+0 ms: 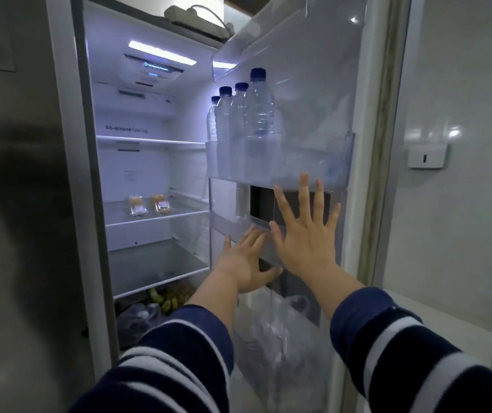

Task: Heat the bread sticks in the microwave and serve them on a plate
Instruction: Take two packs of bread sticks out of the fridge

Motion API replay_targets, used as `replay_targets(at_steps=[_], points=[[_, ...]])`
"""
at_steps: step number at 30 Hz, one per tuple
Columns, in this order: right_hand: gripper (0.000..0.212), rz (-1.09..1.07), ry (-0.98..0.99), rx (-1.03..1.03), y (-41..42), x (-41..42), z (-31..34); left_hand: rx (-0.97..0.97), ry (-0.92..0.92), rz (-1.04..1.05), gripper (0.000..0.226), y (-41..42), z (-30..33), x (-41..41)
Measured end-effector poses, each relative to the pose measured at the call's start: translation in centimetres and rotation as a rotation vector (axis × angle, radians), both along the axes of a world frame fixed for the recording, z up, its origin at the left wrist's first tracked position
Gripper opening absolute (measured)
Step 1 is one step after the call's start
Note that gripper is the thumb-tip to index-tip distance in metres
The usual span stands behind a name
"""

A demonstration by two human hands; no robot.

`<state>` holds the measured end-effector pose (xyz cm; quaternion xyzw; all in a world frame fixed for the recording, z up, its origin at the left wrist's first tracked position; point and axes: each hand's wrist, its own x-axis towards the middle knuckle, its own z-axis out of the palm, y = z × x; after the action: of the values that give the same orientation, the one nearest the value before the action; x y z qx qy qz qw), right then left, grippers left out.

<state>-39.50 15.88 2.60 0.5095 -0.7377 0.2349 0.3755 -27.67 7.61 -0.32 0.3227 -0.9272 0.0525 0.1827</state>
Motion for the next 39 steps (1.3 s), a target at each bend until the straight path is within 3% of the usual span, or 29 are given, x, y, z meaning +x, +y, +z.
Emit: replay_targets(at_steps=[6, 11, 21, 27, 31, 39], points=[[0.081, -0.087, -0.127, -0.016, 0.6, -5.5, -1.2, 0.026, -0.065, -0.006, 0.080, -0.3, 1.4, -5.0], [0.084, -0.168, -0.185, 0.017, 0.8, -10.3, -1.9, -0.067, -0.022, -0.028, 0.080, 1.0, 1.4, -10.5], [0.076, -0.274, -0.078, 0.115, 1.0, -16.7, -2.8, -0.193, 0.028, 0.014, 0.080, 1.4, 0.5, -17.5], [0.076, -0.278, 0.020, 0.120, 0.0, -16.3, -2.7, -0.262, 0.040, 0.035, 0.080, -1.3, -0.5, -15.6], [0.069, -0.140, 0.104, 0.224, -1.9, -14.7, -3.0, -0.219, -0.063, 0.183, 0.087, -3.9, -0.1, -12.5], [0.065, 0.112, 0.089, 0.294, -9.3, -9.4, -3.7, -0.264, -0.046, 0.436, 0.090, -7.9, -1.1, -4.0]])
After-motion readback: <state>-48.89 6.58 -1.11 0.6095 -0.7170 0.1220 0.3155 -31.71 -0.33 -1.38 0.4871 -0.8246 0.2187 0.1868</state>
